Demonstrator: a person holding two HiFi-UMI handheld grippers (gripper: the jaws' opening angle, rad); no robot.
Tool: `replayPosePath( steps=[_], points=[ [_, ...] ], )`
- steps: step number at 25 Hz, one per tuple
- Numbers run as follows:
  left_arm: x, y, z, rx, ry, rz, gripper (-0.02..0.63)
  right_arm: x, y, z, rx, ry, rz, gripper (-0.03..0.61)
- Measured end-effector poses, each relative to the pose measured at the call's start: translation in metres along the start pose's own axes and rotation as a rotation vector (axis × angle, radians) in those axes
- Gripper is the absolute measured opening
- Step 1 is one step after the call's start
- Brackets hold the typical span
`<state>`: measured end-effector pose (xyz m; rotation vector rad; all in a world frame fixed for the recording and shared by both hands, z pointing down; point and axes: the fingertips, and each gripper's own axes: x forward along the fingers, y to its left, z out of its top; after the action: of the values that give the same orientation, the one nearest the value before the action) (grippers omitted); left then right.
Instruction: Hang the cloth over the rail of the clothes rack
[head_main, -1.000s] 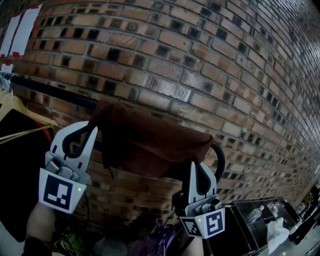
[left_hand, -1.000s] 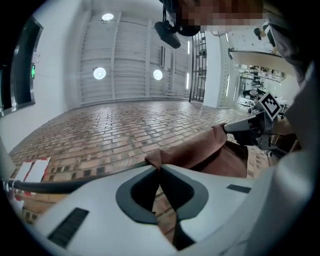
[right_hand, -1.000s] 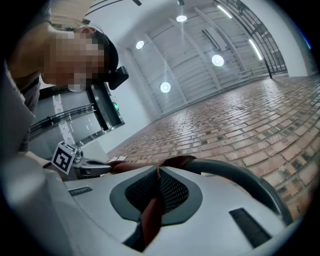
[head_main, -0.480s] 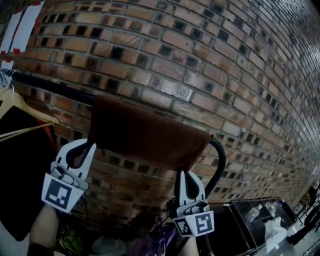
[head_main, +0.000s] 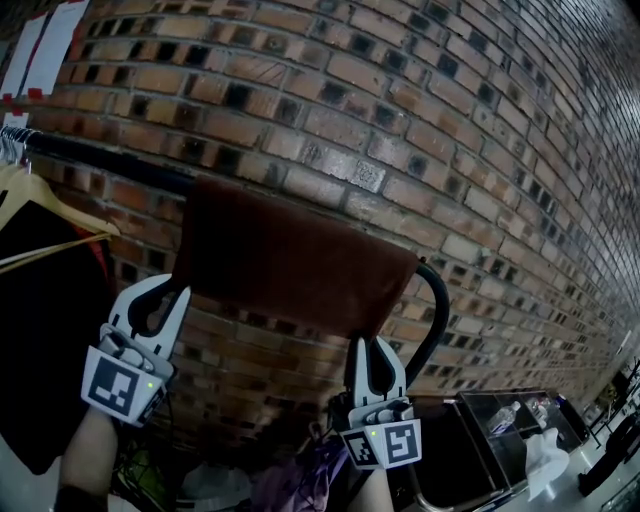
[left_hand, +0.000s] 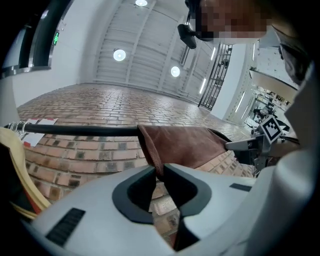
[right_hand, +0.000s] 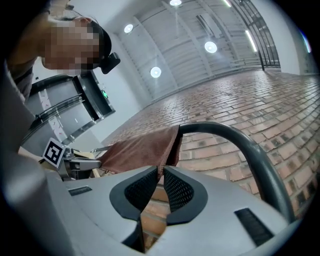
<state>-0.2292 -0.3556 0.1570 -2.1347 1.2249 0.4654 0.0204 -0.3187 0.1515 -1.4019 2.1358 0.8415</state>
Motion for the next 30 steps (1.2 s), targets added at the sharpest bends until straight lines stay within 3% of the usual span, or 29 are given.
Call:
replayPosePath(
  steps=[5, 12, 19, 24, 30],
  points=[
    [-0.01, -0.002, -0.015, -0.023, 0.049, 0.028, 0.169, -0.014, 0.0, -0.014, 0.001, 0.062, -0.031, 0.096],
    [-0.029, -0.012, -0.035, -0.051, 0.097, 0.044, 0.173, -0.032, 0.008, -0.033, 0.067, 0.094, -0.059, 0.101],
    [-0.053, -0.051, -0.061, -0.142, 0.153, 0.056, 0.101, -0.06, 0.033, -0.042, 0.062, 0.093, -0.086, 0.056],
    [-0.069, -0.084, -0.075, -0.188, 0.184, 0.046, 0.052, -0.072, 0.053, -0.037, 0.162, 0.049, -0.071, 0.028],
    [-0.083, -0.113, -0.091, -0.239, 0.232, 0.019, 0.032, -0.107, 0.059, -0.065, 0.165, 0.16, -0.093, 0.023]
  ],
)
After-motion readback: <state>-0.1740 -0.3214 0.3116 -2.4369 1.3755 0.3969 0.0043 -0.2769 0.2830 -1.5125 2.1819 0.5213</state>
